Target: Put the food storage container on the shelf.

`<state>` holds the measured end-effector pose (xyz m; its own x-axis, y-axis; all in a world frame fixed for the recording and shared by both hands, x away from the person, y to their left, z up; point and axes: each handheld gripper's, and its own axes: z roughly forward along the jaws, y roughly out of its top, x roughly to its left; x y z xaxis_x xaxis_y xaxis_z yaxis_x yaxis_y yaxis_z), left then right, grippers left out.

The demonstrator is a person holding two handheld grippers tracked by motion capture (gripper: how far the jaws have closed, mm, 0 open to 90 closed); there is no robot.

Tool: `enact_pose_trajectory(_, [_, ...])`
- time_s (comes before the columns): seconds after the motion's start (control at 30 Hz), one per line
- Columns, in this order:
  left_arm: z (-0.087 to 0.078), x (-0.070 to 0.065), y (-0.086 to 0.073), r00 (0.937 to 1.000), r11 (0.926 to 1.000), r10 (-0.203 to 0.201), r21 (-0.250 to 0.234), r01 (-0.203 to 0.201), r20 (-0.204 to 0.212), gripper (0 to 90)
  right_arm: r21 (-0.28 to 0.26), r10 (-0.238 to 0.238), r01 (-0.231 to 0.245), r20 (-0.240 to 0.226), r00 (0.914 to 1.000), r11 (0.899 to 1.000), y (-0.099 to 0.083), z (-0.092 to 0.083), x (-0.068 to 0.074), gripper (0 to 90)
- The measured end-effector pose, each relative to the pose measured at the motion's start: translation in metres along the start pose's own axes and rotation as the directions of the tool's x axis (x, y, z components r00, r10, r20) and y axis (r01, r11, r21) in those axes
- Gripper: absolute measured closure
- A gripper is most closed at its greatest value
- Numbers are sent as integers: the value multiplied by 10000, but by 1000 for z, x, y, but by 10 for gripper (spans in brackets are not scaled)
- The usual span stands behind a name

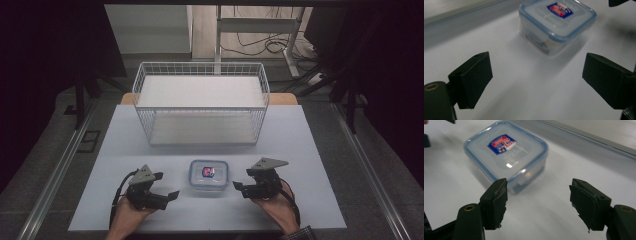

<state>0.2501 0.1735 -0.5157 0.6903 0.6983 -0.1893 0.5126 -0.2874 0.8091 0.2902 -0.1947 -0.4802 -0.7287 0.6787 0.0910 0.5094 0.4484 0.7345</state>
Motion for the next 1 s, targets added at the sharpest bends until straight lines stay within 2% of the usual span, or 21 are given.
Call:
enact_pose_trajectory(0.2, [22, 5, 28, 9984, 9999, -16, -138, 24, 558, 68, -101, 54, -59, -432, 9991, 9999, 15, 13, 4, 276])
enact_pose_trajectory(0.3, [35, 6, 43, 9979, 9999, 110, -50, -108, 636, 58, -212, 238, -255, -740, 9970, 9995, 23, 23, 5, 234])
enact_pose_trajectory(0.4, [51, 10, 51, 9965, 9999, 11, 100, -19, 839, 55, -95, 353, -363, -958, 9948, 9993, 29, 35, 6, 170])
enact_pose_trajectory(0.47, [61, 12, 50, 9946, 9995, -122, 317, 89, 1033, 51, 139, 410, -397, -1105, 9930, 9991, 30, 44, 7, 140])
enact_pose_trajectory(0.57, [74, 13, 45, 9921, 9965, -146, 840, 41, 1242, 47, 418, 510, -465, -1121, 9924, 9980, 29, 57, 7, 121])
enact_pose_trajectory(0.63, [78, 14, 41, 9815, 9954, -684, 786, 550, 1791, 49, 614, 657, -585, -1219, 9904, 9964, 26, 62, 6, 109])
enact_pose_trajectory(0.7, [78, 12, 39, 9735, 9942, -683, 958, 482, 2183, 76, 764, 1115, -1003, -1602, 9808, 9920, 24, 63, 4, 121])
enact_pose_trajectory(0.73, [78, 9, 39, 9707, 9937, -701, 1017, 477, 2300, 91, 867, 1171, -1031, -1757, 9775, 9909, 23, 63, 3, 129])
enact_pose_trajectory(0.77, [78, 7, 39, 9722, 9927, -713, 1107, 474, 2231, 97, 935, 1231, -1068, -1917, 9737, 9899, 21, 63, 4, 130])
enact_pose_trajectory(0.87, [71, 0, 37, 9802, 9918, -469, 1255, 229, 1923, 122, 1028, 1093, -908, -1919, 9753, 9906, 17, 59, 8, 164])
enact_pose_trajectory(0.93, [65, -4, 33, 9796, 9906, -626, 1316, 377, 1908, 187, 1063, 968, -774, -1915, 9767, 9913, 14, 54, 9, 210])
enact_pose_trajectory(1.0, [61, -5, 30, 9792, 9908, -595, 1312, 342, 1939, 250, 981, 987, -810, -1919, 9764, 9919, 11, 49, 9, 274])
